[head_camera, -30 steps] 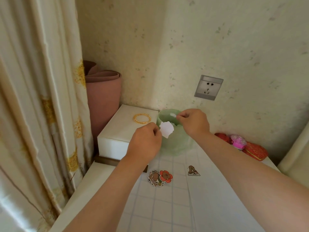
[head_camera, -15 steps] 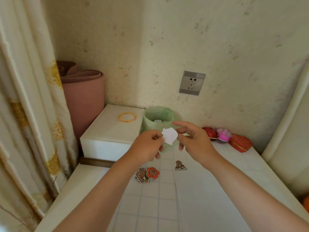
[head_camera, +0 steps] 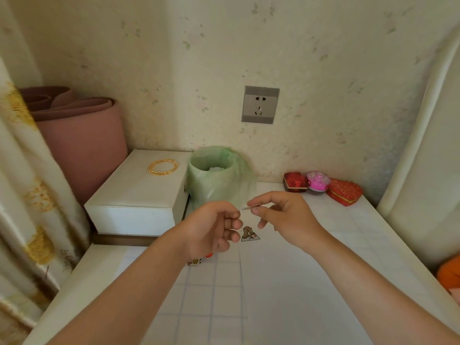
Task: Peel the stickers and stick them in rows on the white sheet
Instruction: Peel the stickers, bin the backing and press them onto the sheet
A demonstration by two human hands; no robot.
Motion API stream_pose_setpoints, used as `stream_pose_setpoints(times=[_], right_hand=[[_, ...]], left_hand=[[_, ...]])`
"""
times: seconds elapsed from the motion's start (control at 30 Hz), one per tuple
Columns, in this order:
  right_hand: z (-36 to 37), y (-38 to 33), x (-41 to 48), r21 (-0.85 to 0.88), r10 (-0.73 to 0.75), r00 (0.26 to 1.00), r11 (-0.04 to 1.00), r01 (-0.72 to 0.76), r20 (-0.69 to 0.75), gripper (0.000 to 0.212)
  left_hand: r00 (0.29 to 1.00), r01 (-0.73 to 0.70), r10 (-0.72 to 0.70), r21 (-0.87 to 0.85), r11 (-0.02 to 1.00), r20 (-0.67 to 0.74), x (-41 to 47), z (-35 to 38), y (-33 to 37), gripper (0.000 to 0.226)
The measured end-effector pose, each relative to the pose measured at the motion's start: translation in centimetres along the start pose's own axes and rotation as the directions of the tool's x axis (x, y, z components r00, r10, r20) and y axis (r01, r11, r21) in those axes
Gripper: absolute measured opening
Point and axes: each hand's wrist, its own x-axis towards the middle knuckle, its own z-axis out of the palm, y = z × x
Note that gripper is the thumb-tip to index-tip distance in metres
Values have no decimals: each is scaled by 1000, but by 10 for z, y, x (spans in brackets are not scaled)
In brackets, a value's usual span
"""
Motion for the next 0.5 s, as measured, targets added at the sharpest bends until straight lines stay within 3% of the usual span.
stream_pose_setpoints(times=[0.17,0.23,0.3,0.37,0.43,0.5], right_hand=[[-3,1,2,25,25,999,999,-26,28,5],[-6,4,3,23,52,998,998,-53,21,7],[-10,8,3,-10,88,996,996,-88,31,7],[-13,11,3,-82,112,990,991,-105,83,7],[-15,12,1,-174,127,981,980,-101,146,10],[-17,14,0,-267,129,975,961,-78,180,12]], left_hand=[[993,116,-103,-284,952,60,5,0,-6,33],[994,109,-108,-303,947,22,7,1,-8,43],[983,18,-35,-98,995,-178,8,5,-9,40],[917,-85,159,210,974,-367,8,12,-10,29],[850,-190,371,439,878,-374,12,14,-13,18],[819,-276,505,585,763,-272,16,15,-16,8]])
